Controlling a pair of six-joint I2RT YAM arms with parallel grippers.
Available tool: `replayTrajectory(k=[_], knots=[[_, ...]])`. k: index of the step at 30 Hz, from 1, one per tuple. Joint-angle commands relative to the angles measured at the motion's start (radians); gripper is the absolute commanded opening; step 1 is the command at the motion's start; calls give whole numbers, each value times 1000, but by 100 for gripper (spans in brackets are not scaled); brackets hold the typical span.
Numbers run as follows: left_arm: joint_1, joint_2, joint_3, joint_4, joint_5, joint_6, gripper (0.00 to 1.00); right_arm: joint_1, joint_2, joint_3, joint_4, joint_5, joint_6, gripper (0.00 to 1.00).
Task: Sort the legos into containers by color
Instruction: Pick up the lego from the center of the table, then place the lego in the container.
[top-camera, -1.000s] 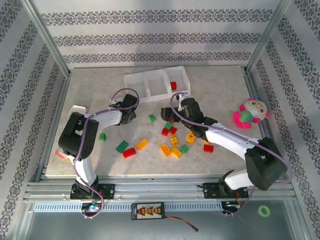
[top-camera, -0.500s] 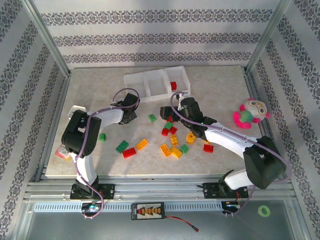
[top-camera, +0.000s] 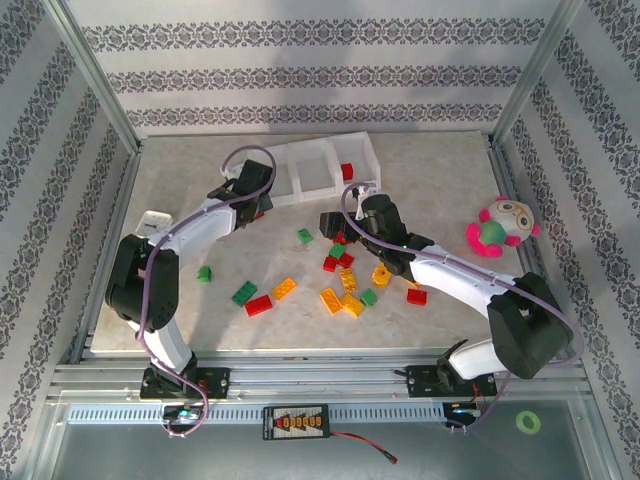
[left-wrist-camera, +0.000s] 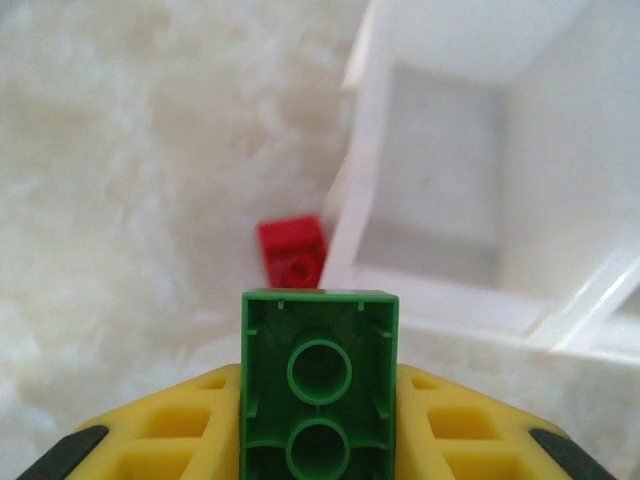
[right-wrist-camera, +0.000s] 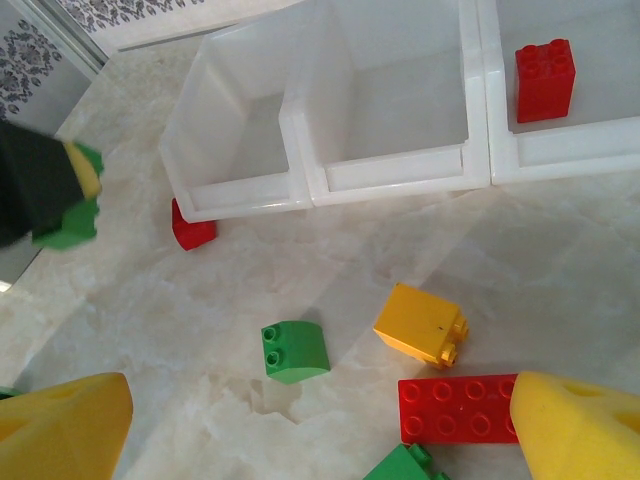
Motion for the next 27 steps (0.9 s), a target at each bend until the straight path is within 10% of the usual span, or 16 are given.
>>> replayTrajectory(k=[1, 18, 27], knots=[[21, 89, 136, -52, -37, 116, 25, 15, -26, 3, 32, -14, 13, 97], [54, 545, 748, -289, 28, 220, 29, -69, -223, -105, -77, 69, -36, 96], [58, 530, 817, -311, 88, 248, 81, -86, -254, -101, -205, 130, -69, 95]])
